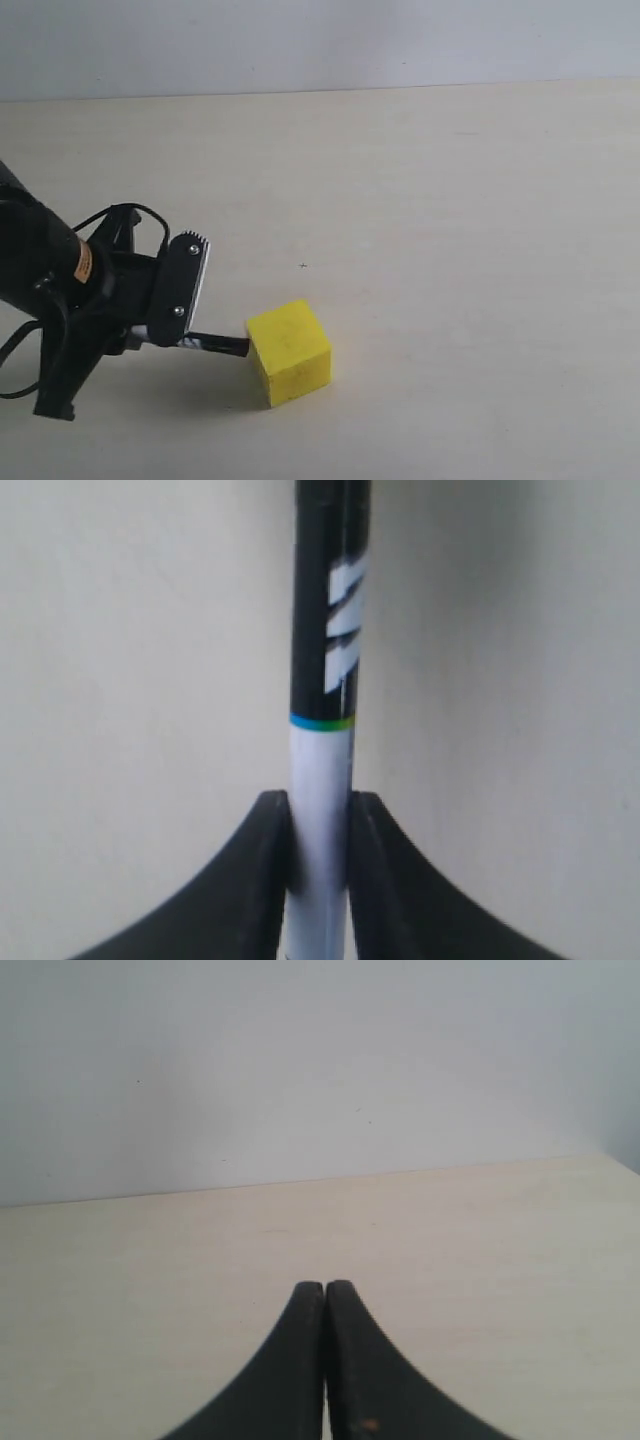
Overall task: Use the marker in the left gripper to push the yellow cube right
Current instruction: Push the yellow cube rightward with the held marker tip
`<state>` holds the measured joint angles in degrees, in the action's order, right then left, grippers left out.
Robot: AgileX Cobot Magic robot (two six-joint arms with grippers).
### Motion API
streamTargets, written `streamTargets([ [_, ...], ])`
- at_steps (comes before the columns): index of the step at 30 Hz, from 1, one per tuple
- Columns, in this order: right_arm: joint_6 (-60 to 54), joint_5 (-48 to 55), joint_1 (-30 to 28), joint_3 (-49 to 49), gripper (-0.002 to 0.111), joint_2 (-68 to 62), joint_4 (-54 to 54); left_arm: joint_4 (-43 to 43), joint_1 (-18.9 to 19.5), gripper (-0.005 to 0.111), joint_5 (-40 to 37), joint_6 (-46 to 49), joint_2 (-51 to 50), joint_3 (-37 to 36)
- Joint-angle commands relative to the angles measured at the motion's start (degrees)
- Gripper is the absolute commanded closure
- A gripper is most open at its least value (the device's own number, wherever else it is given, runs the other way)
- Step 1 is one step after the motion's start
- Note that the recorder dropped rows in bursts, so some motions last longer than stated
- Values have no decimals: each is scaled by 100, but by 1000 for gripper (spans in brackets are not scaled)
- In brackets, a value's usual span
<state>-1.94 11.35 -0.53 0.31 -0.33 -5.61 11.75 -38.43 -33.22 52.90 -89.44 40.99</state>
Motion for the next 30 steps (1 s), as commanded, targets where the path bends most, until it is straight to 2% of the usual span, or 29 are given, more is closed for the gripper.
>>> streamTargets([
  [1, -40, -47, 15, -31, 108, 33, 15, -354, -153, 107, 202, -122, 13, 289],
  [5, -40, -47, 15, -31, 108, 33, 15, -279, -153, 107, -208, -136, 13, 382],
  [11, -40, -47, 15, -31, 108, 33, 15, -279, -153, 107, -396, -136, 3, 382],
  [19, -40, -47, 15, -31, 108, 33, 15, -190, -153, 107, -326, -279, -350, 382],
  [25, -40, -47, 15, -31, 108, 33, 15, -463, -166, 107, 451, -291, -534, 382],
  [30, -40, -24, 15, -31, 108, 33, 15, -505, -287, 107, 227, -291, -544, 416],
])
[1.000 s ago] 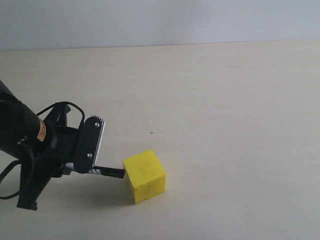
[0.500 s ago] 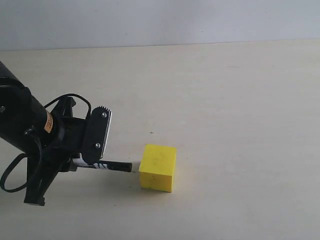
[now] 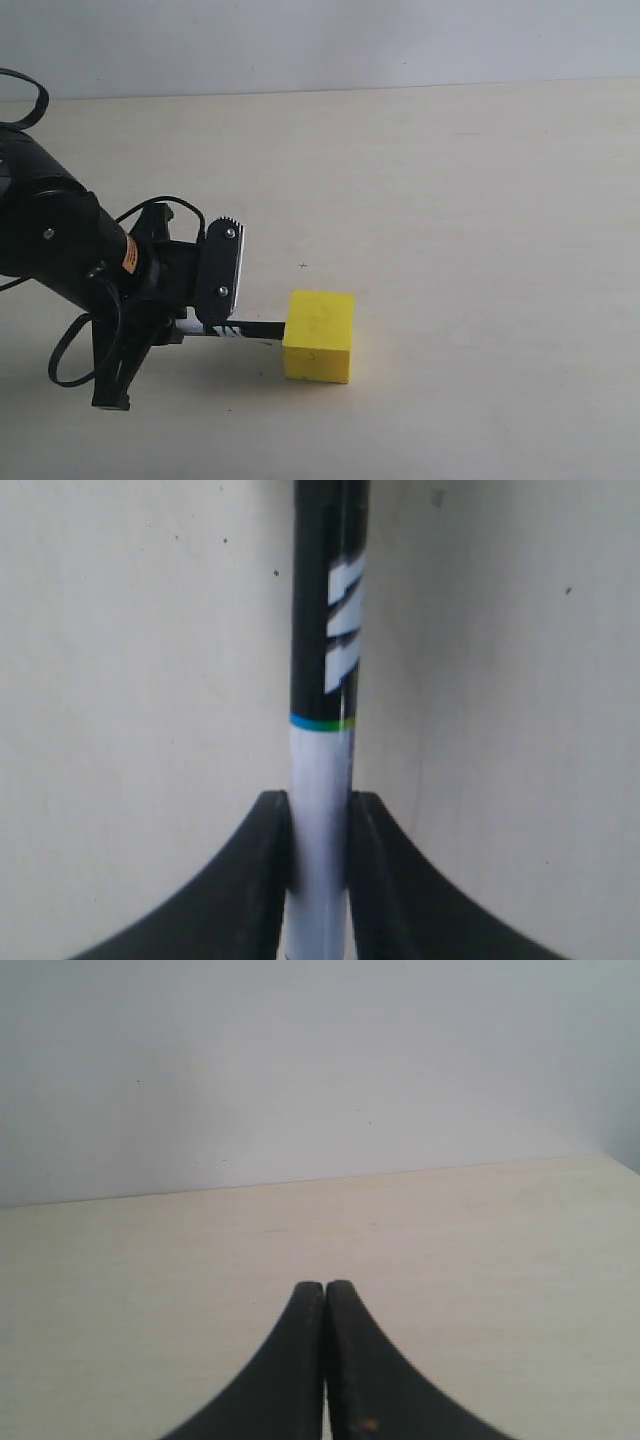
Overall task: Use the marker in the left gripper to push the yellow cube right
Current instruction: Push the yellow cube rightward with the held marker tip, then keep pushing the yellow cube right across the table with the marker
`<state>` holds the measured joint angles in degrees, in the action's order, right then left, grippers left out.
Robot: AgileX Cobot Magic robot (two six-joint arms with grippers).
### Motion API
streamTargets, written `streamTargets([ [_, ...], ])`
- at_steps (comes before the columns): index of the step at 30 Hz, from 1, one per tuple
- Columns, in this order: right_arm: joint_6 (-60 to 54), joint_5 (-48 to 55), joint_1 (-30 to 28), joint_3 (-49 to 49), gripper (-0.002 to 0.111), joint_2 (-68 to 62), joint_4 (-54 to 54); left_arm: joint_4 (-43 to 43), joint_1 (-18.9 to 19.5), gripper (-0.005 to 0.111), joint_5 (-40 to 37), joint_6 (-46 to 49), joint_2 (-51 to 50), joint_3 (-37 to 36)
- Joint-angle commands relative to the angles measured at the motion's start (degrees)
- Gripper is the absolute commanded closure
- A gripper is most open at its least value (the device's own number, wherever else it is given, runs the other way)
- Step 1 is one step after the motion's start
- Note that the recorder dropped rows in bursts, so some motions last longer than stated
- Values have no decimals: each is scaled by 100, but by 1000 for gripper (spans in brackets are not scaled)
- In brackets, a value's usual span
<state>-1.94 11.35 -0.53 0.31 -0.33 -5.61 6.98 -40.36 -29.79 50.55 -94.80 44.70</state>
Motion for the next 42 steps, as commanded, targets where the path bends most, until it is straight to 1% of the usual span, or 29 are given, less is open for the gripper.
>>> streamTargets([
  [1, -40, -24, 15, -31, 108, 33, 15, 3, -94, 107, -170, -56, -8, 46],
  [9, -40, -24, 15, -31, 108, 33, 15, 95, -94, 107, -410, -69, -8, 55],
  [12, -40, -24, 15, -31, 108, 33, 15, 651, -58, 107, -721, -310, -8, 55],
  [15, -40, -24, 15, -31, 108, 33, 15, 1172, 145, 107, -953, -887, -8, 55],
  [18, -40, -24, 15, -31, 108, 33, 15, 1214, 403, 107, -1158, -951, -8, 55],
  [21, -40, -24, 15, -31, 108, 33, 15, 1204, 510, 107, -1199, -951, -8, 55],
  [23, -40, -24, 15, -31, 108, 33, 15, 1122, 418, 107, -1061, -951, -8, 55],
  [25, -40, -24, 15, -31, 108, 33, 15, 908, 228, 107, -821, -951, -34, 69],
  [27, -40, -24, 15, -31, 108, 33, 15, 664, -54, 107, -570, -927, -145, 153],
  [29, -40, -24, 15, -31, 108, 33, 15, 348, -456, 107, -369, -927, -391, 387],
  [30, -40, -24, 15, -31, 108, 33, 15, 260, -576, 107, -358, -927, -514, 558],
  [31, -40, -24, 15, -31, 108, 33, 15, 260, -809, 107, -441, -927, -696, 738],
  [33, -40, -24, 15, -31, 108, 33, 15, 272, -959, 107, -705, -991, -897, 1057],
  [34, -40, -24, 15, -31, 108, 33, 15, 272, -989, 107, -871, -1078, -995, 1225],
  [37, -40, -24, 15, -31, 108, 33, 15, 402, -935, 107, -1348, -1203, -1056, 1383],
  [40, -40, -24, 15, -31, 108, 33, 15, 463, -873, 107, -1571, -1225, -1056, 1387],
  [42, -40, -24, 15, -31, 108, 33, 15, 451, -873, 107, -1582, -1225, -1056, 1387],
])
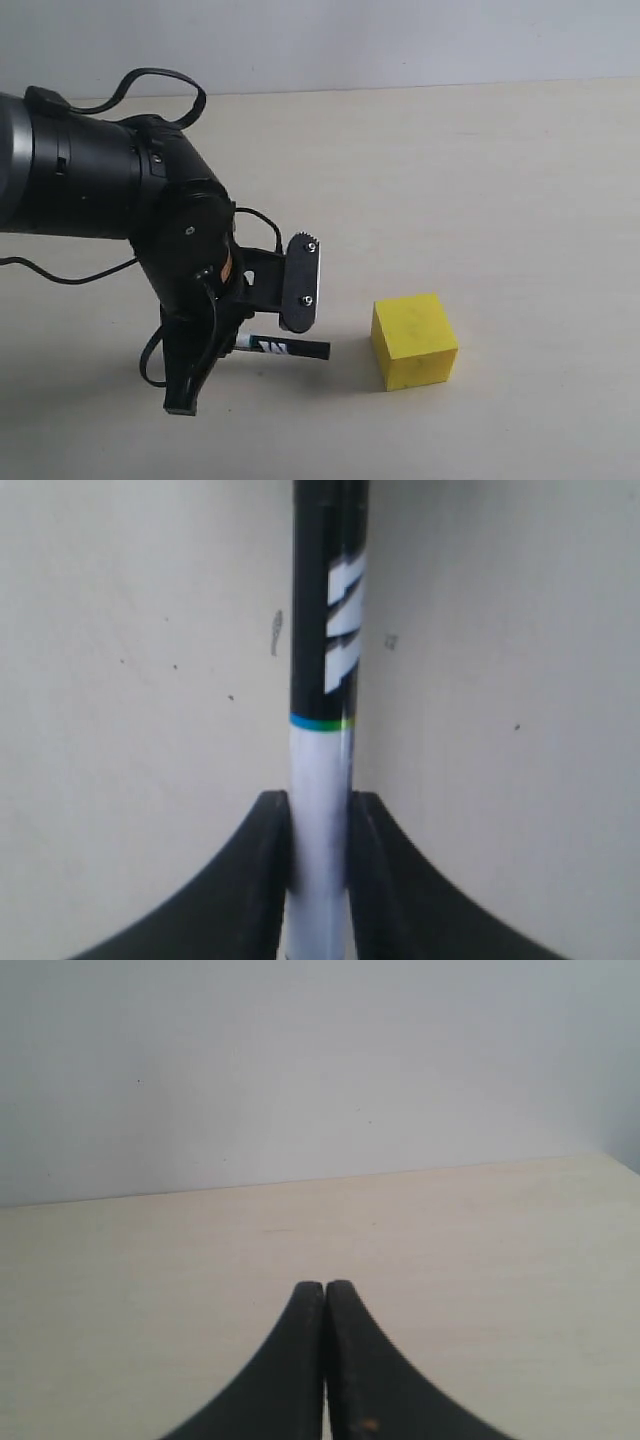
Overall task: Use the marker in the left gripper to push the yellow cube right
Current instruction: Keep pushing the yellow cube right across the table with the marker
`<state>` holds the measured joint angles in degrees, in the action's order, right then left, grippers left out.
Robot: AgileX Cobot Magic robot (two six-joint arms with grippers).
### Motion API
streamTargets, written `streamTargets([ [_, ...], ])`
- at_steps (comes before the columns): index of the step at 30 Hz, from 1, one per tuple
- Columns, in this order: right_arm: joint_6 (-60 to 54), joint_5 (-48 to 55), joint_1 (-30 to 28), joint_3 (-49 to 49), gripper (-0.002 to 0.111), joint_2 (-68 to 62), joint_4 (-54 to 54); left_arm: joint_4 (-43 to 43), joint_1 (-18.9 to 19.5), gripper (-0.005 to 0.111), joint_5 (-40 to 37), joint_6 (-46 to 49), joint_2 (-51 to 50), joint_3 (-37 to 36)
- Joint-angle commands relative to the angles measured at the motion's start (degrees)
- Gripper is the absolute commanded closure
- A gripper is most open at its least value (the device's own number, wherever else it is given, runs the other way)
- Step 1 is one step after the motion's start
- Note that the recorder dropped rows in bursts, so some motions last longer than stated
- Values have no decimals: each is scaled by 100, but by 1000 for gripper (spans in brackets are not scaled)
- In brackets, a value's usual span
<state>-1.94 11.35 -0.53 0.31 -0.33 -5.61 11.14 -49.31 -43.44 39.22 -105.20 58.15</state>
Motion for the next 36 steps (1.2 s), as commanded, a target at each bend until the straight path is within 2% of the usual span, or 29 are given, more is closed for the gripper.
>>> streamTargets([
  [1, -40, -24, 15, -31, 108, 33, 15, 0, 1, 107, -129, -92, -16, 42],
  [5, -40, -24, 15, -31, 108, 33, 15, -232, -187, 107, 654, -92, -96, 111],
  [8, -40, -24, 15, -31, 108, 33, 15, -602, -541, 107, 1153, -76, -399, 523],
  [11, -40, -24, 15, -31, 108, 33, 15, -557, -806, 107, 830, -76, -735, 1080],
  [14, -40, -24, 15, -31, 108, 33, 15, -532, -786, 107, 170, -104, -925, 1340],
  [17, -40, -24, 15, -31, 108, 33, 15, -532, -695, 107, -132, -132, -937, 1352],
  [22, -40, -24, 15, -31, 108, 33, 15, -197, -659, 107, 12, -251, -937, 1352],
  [26, -40, -24, 15, -31, 108, 33, 15, 571, -659, 107, 538, -1035, -971, 1390],
  [28, -40, -24, 15, -31, 108, 33, 15, 617, -659, 107, 629, -1130, -1024, 1508],
  [31, -40, -24, 15, -31, 108, 33, 15, 462, -819, 107, 619, -1130, -1197, 1760],
  [36, -40, -62, 15, -31, 108, 33, 15, 520, -1374, 107, 631, -1056, -1380, 2028],
])
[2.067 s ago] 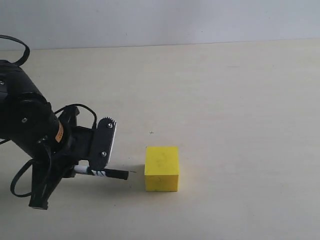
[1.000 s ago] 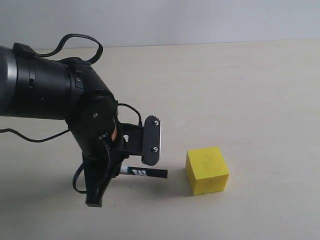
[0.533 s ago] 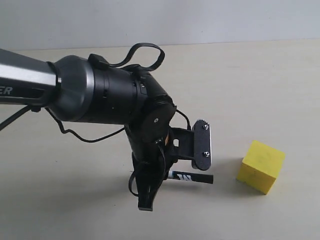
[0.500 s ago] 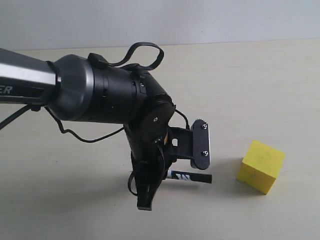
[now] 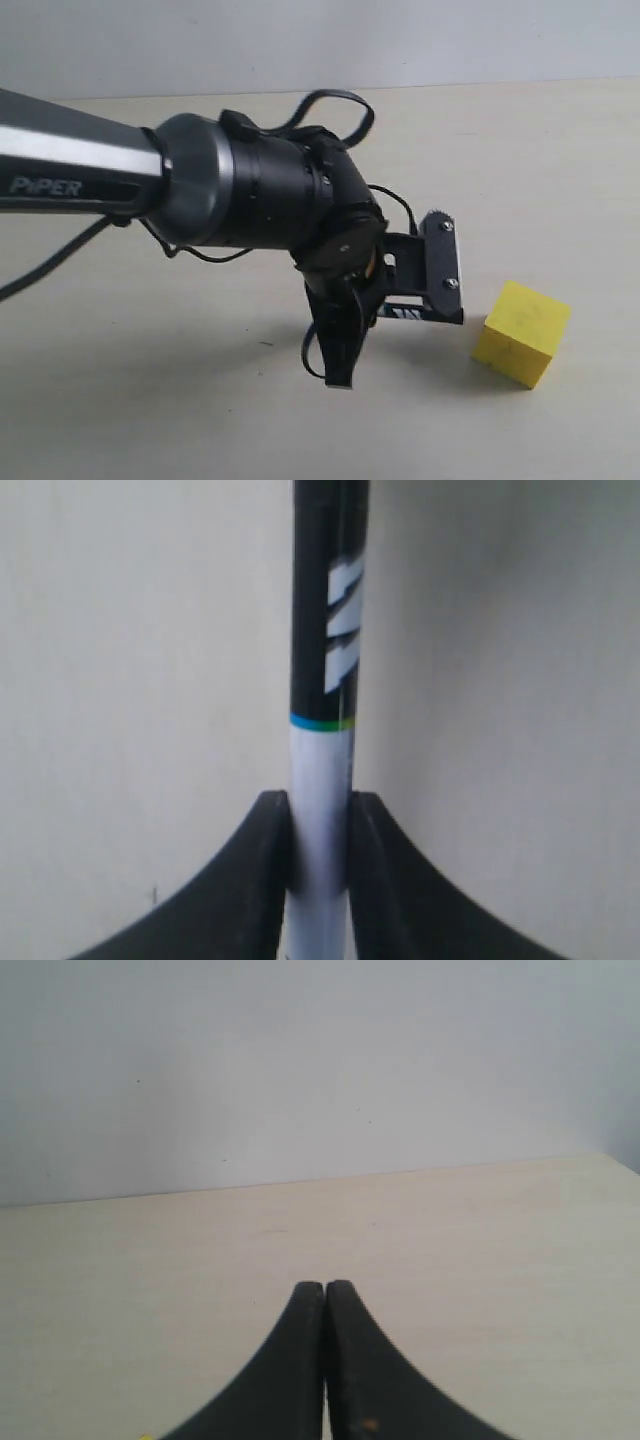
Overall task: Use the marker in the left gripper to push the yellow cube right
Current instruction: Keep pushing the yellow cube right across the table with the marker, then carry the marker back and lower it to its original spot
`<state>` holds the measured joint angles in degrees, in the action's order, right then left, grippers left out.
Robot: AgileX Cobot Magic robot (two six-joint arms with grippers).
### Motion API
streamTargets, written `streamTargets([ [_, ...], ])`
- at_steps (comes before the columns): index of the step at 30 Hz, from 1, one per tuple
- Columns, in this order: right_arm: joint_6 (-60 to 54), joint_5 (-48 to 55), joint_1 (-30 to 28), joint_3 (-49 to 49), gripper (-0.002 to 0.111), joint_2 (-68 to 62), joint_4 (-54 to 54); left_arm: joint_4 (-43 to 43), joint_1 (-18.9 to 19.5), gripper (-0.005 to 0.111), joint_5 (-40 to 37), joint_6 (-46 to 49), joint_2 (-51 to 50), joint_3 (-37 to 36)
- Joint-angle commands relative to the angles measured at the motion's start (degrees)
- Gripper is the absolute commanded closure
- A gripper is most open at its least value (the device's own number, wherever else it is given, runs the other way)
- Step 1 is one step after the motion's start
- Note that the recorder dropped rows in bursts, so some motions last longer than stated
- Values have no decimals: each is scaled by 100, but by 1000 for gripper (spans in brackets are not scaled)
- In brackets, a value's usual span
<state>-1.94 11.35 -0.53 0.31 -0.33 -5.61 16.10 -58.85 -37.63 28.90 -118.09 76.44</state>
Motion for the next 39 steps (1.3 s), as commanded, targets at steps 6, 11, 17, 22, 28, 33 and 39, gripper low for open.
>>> streamTargets([
  [6, -40, -62, 15, -31, 108, 33, 15, 381, -435, 107, -665, -269, -77, 237],
  [11, -40, -62, 15, -31, 108, 33, 15, 381, -254, 107, -1007, -538, -77, 237],
  [17, -40, -62, 15, -31, 108, 33, 15, 110, -305, 107, -628, -538, -77, 237],
  [22, -40, -62, 15, -31, 108, 33, 15, 19, -625, 107, -334, -516, -77, 237],
  [28, -40, -62, 15, -31, 108, 33, 15, 19, -755, 107, -259, -516, -77, 237],
  [33, -40, -62, 15, -31, 108, 33, 15, 19, -758, 107, -326, -529, -77, 237],
  [39, -40, -62, 15, -31, 108, 33, 15, 1, -785, 107, -260, -542, -69, 237],
])
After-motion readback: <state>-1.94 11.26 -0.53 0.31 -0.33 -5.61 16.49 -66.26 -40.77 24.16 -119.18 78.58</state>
